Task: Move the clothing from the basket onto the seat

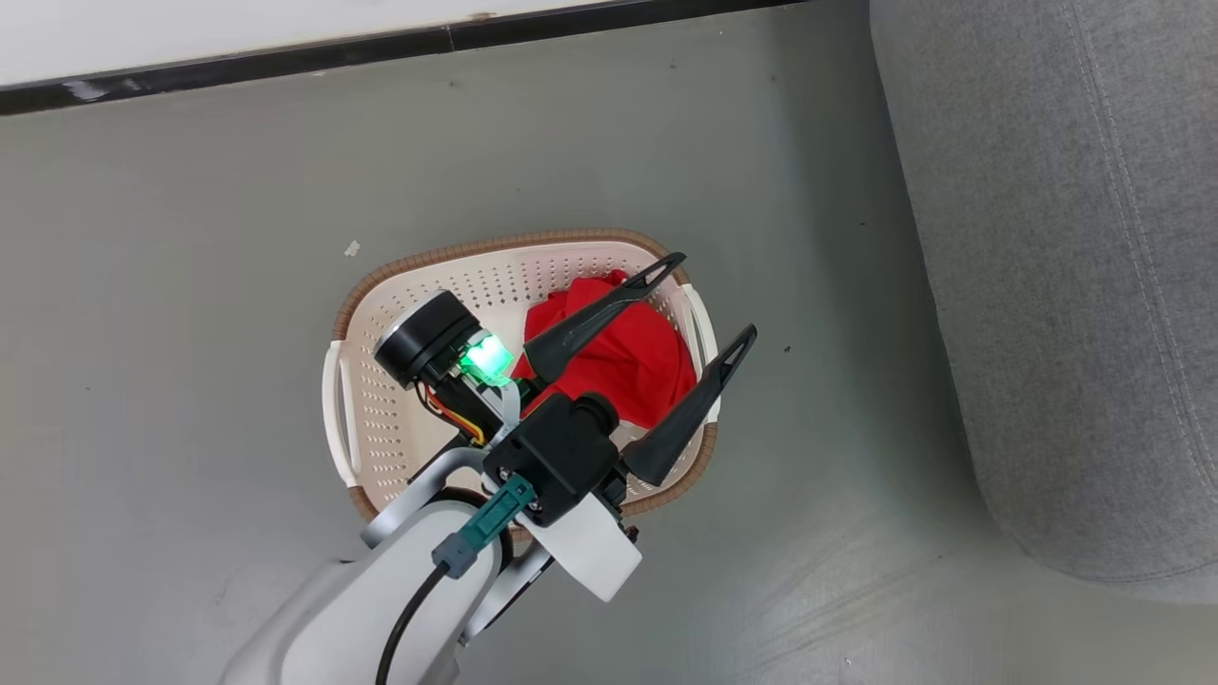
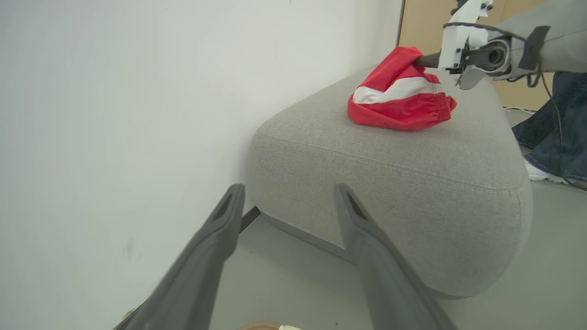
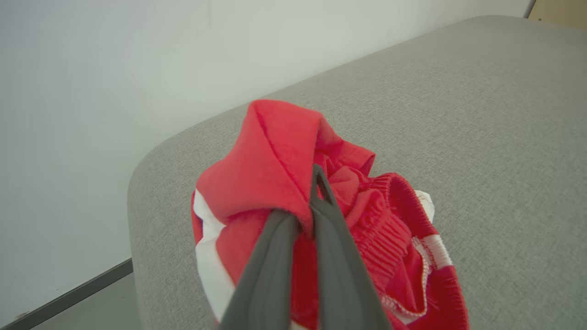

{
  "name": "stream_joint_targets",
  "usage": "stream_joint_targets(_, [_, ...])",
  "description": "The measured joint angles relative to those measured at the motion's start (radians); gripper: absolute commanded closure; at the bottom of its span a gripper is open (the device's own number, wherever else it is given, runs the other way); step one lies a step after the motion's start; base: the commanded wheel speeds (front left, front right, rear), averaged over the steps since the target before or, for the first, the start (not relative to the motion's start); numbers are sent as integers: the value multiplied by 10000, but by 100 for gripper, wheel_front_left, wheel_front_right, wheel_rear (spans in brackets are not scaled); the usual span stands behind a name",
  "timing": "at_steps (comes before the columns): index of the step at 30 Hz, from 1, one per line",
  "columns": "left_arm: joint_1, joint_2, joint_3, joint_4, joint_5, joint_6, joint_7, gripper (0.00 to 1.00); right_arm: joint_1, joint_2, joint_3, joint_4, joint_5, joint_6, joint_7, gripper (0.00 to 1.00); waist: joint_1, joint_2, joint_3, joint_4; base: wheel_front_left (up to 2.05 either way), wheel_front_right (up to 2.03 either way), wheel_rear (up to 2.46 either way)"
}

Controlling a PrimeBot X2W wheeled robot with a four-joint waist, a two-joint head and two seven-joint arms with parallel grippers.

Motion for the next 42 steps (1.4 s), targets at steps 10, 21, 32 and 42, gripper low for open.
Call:
stream_joint_targets(10, [-2,17,105,414,-10,-2,-176,0,293,232,328,-211,-2,0,-86,0,0,0,-148,-268,0,0,0])
stream_joint_targets(21, [13,157,497,894,-194,17,-447,0,1254,792,1120,-1578,-159,0,-117,0,0,0,-617,-641,0,0,0])
stream_joint_targets(32, [382,113,951,1287,-537,341,-876,0,2057,1149,1866,-3024,-265,0,-119,0,0,0,-1242,-833,0,0,0])
stream_joint_targets(42, [1128,104,1818,1747,-1051,886,-1156,0,2211,1858,3363,-4577,-510,0,-128,0,0,0,-1944,-694,0,0,0])
